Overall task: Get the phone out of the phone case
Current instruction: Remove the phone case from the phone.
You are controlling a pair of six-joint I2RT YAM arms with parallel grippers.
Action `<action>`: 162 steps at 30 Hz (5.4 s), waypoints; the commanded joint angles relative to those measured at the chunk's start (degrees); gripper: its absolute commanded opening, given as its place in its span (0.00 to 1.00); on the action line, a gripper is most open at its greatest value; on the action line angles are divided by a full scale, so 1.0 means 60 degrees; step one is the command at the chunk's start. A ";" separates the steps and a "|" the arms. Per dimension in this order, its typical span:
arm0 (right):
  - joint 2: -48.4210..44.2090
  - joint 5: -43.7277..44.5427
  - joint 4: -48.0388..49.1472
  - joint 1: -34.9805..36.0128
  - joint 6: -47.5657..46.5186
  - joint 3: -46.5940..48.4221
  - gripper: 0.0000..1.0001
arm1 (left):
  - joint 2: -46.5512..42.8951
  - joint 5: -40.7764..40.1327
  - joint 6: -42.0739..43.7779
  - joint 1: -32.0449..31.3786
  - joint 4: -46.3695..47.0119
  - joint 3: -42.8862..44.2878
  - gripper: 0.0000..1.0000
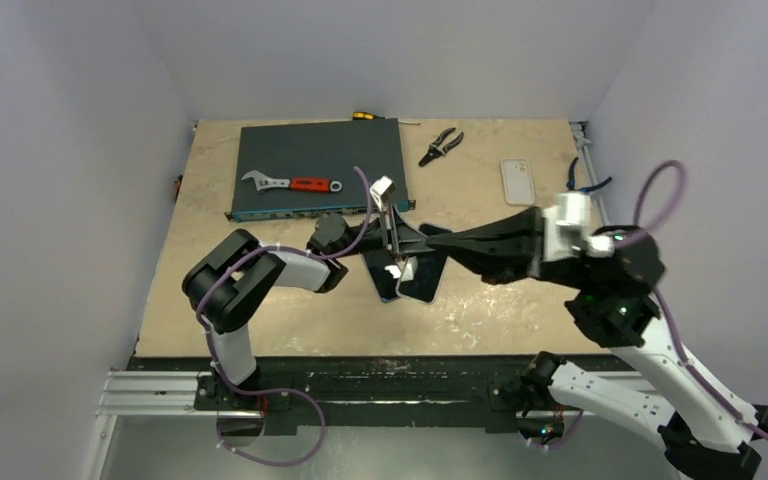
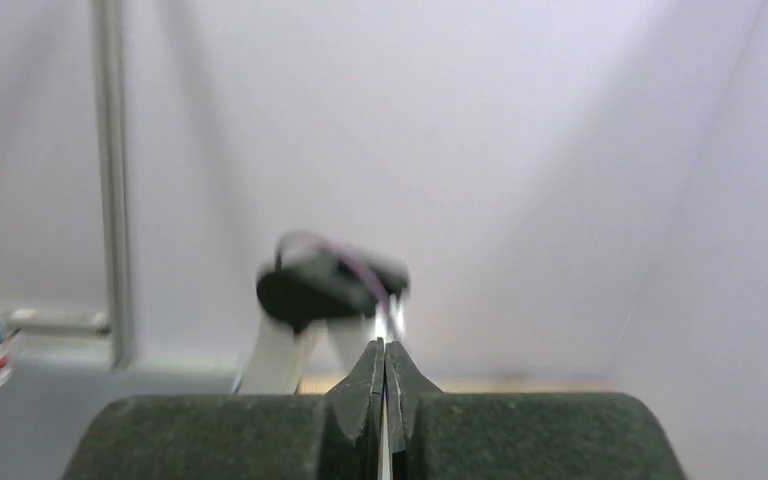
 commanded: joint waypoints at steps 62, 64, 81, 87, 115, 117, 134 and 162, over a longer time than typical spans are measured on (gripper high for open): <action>0.2502 0.4245 0.4004 -0.0367 0.7101 -0.2419 0.71 | -0.8235 -0.9098 0.5117 0.0641 -0.5452 -0.0817 0.00; 0.2612 0.4165 0.4100 -0.0352 0.7319 -0.2435 0.71 | -0.8206 -0.9123 0.5178 0.0637 -0.5296 -0.0881 0.00; 0.3241 0.3903 0.4865 -0.0107 0.8110 -0.2532 0.68 | -0.8317 -0.9510 0.5666 0.0437 -0.4820 -0.1082 0.00; 0.3088 0.4067 0.4957 -0.0086 0.8190 -0.2749 0.63 | -0.8377 -0.9571 0.5693 0.0424 -0.4868 -0.1082 0.00; 0.3468 0.4340 0.4617 -0.0081 0.8608 -0.2657 0.55 | -0.8467 -0.9421 0.5704 0.0393 -0.4665 -0.1097 0.00; 0.3476 0.4355 0.4687 -0.0088 0.8643 -0.2664 0.55 | -0.8451 -0.9376 0.5695 0.0367 -0.4635 -0.1106 0.00; 0.3901 0.4680 0.4747 -0.0117 0.9942 -0.2792 0.52 | -0.8466 -0.8835 0.5702 0.0172 -0.4130 -0.1090 0.00; 0.4989 0.4978 0.3295 -0.0957 1.0393 -0.2207 0.50 | -0.8553 -0.7865 0.5454 -0.0048 -0.3947 -0.0572 0.00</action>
